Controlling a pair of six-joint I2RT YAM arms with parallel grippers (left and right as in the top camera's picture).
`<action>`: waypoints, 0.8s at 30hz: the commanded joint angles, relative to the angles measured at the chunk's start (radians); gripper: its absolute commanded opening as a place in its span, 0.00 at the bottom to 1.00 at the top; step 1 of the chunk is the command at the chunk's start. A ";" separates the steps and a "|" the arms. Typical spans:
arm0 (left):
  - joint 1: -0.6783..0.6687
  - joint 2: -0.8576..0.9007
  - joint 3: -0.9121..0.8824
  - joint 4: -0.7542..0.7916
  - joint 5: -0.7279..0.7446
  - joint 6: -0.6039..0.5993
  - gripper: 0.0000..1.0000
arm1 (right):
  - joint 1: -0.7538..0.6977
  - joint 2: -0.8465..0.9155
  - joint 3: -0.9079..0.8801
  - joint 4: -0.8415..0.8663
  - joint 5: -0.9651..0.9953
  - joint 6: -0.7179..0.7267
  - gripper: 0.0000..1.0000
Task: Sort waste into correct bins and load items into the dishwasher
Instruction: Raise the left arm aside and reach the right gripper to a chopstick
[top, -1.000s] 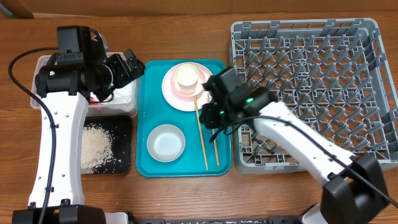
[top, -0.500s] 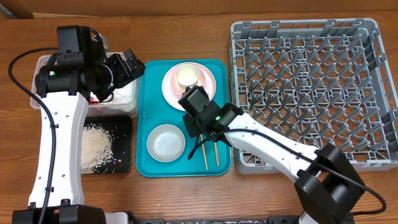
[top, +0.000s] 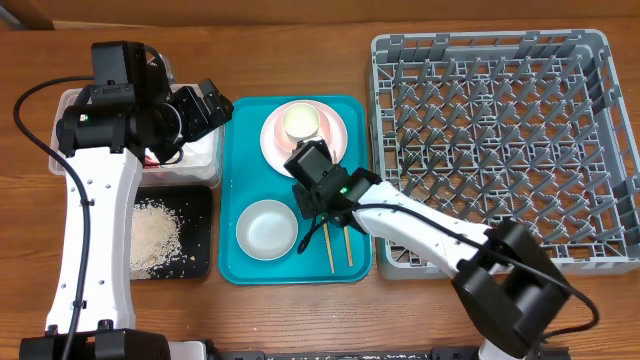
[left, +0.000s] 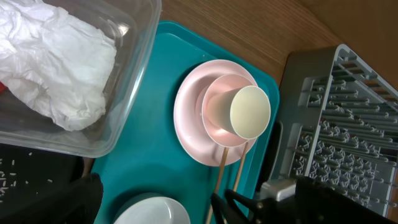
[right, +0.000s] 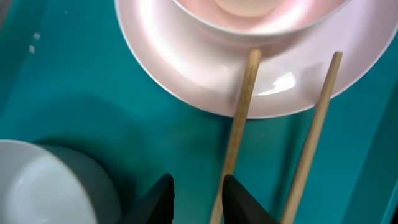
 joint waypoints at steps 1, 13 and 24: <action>0.002 -0.007 0.026 0.001 0.014 0.008 1.00 | -0.008 0.035 -0.009 0.010 0.061 0.039 0.28; 0.002 -0.007 0.026 0.001 0.014 0.008 1.00 | -0.015 0.060 -0.013 -0.005 0.034 0.086 0.31; 0.002 -0.007 0.026 0.001 0.014 0.008 1.00 | -0.015 0.061 -0.032 0.006 0.027 0.105 0.20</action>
